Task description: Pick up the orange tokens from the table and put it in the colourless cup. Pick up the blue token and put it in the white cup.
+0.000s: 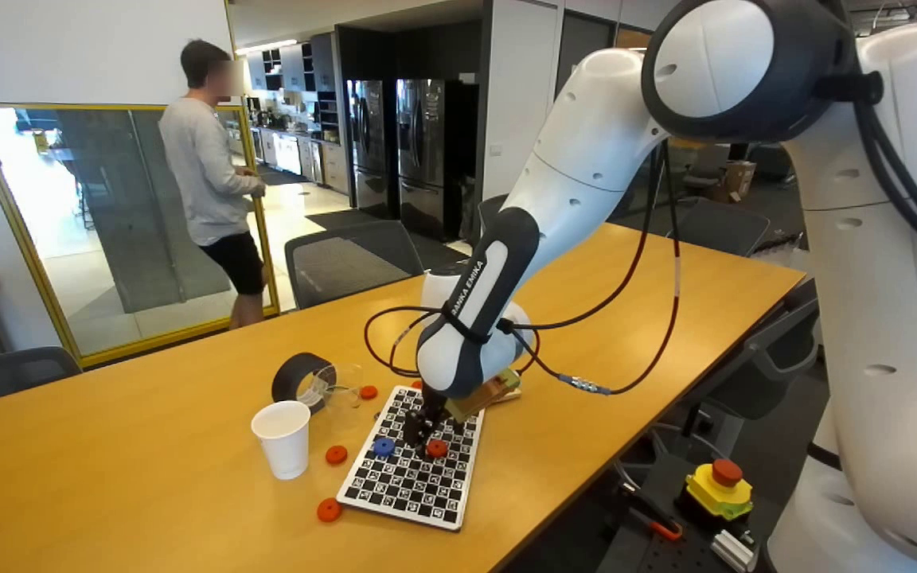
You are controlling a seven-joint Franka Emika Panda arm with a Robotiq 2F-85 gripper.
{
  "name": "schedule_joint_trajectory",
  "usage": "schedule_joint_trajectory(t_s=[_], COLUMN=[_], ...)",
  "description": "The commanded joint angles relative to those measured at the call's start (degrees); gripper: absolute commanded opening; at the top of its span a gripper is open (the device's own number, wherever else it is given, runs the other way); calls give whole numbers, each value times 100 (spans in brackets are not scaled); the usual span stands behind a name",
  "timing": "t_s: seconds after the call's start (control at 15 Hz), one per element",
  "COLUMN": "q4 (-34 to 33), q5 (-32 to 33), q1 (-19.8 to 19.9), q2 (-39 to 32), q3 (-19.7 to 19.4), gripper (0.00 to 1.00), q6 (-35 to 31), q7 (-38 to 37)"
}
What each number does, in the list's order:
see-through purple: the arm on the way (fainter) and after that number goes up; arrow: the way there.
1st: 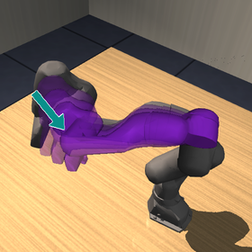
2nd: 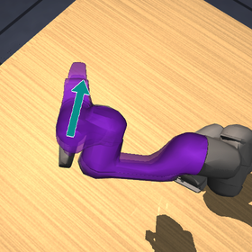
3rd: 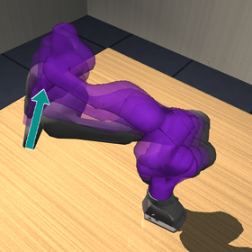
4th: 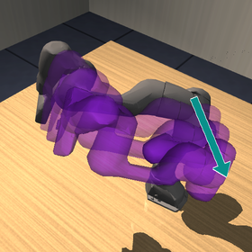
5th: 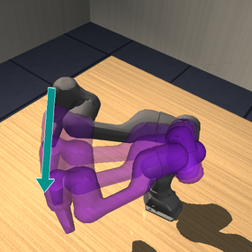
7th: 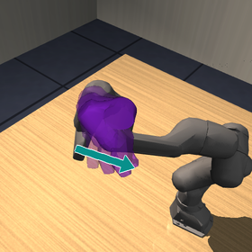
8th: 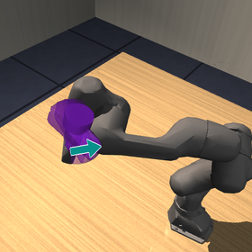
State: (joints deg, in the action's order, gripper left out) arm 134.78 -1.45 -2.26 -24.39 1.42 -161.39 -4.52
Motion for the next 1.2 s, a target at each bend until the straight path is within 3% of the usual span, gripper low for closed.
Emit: schedule_joint_trajectory(t_s=[0.0,0.2,0.27,0.33,0.4,0.8,0.87,1.13], q4=[-163,-169,-169,-168,-158,-114,-108,-178], q5=[-122,-160,-169,-171,-185,-236,-237,-129], q1=[46,73,73,72,84,79,77,7], q2=[-142,-179,-182,-180,-166,-9,20,201], q3=[43,64,65,65,77,74,65,-17], gripper=[100,100,75,75,68,21,17,18], q6=[-63,-104,-118,-125,-122,11,27,148], q7=[21,48,41,38,48,-5,-19,-49])
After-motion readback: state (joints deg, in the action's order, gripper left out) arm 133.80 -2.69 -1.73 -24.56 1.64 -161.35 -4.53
